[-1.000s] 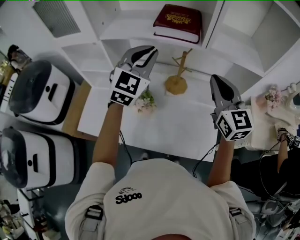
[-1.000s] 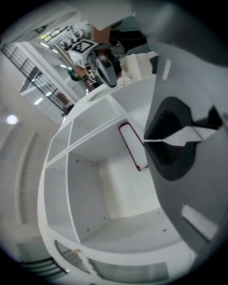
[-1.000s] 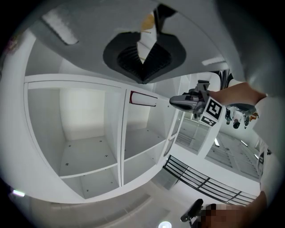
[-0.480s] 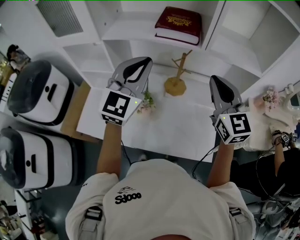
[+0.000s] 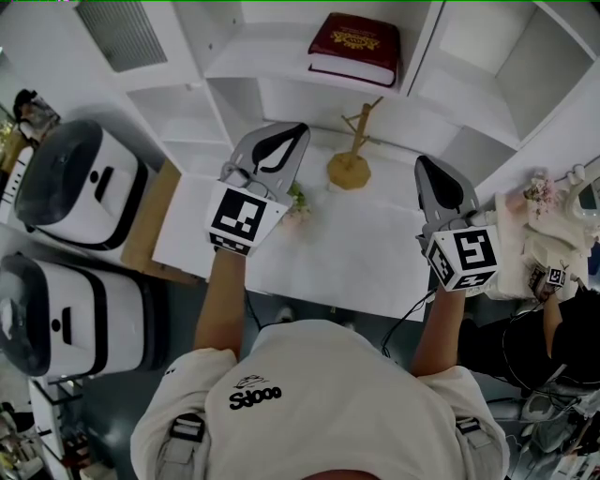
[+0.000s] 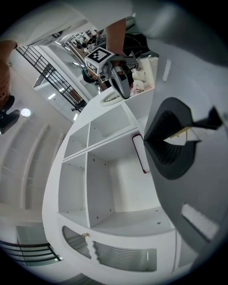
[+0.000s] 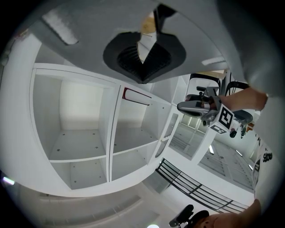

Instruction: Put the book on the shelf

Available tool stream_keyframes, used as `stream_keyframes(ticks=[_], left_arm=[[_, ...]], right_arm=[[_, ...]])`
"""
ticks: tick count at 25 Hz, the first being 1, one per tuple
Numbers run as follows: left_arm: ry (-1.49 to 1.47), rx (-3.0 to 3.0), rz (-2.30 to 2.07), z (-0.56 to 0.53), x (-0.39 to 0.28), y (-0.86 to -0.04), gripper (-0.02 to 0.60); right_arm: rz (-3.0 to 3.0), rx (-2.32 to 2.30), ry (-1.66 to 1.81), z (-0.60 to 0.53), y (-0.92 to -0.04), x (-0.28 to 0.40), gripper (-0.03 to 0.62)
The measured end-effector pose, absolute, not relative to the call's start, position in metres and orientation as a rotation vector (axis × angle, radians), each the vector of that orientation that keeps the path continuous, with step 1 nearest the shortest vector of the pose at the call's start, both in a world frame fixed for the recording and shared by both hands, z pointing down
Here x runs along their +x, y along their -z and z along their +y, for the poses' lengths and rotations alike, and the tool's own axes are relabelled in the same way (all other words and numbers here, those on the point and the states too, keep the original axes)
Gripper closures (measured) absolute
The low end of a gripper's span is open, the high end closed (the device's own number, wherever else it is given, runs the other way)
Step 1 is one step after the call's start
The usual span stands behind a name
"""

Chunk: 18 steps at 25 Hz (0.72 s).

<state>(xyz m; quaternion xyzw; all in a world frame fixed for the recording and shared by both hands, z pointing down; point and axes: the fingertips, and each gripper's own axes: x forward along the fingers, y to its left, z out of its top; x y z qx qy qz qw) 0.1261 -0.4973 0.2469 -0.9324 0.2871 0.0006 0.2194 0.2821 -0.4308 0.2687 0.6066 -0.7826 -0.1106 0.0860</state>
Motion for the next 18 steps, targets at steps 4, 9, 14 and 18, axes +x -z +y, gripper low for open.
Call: stream_keyframes(ticks=[4, 9, 14, 18], left_arm=[[0.029, -2.590, 0.780, -0.495, 0.129, -0.255, 0.563], [0.030, -2.595, 0.767, -0.490, 0.131, -0.255, 0.563], [0.034, -2.593, 0.744, -0.486, 0.135, -0.255, 0.563], [0.040, -2.590, 0.733, -0.487, 0.136, -0.256, 0.563]], right_arm=[[-2.325, 1.811, 0.311, -0.429, -0.274, 0.283, 0.592], [-2.333, 1.812, 0.302, -0.426, -0.277, 0.282, 0.592], [-2.334, 1.814, 0.301, -0.427, -0.278, 0.281, 0.592], [-2.334, 1.814, 0.298, -0.428, -0.280, 0.281, 0.592]])
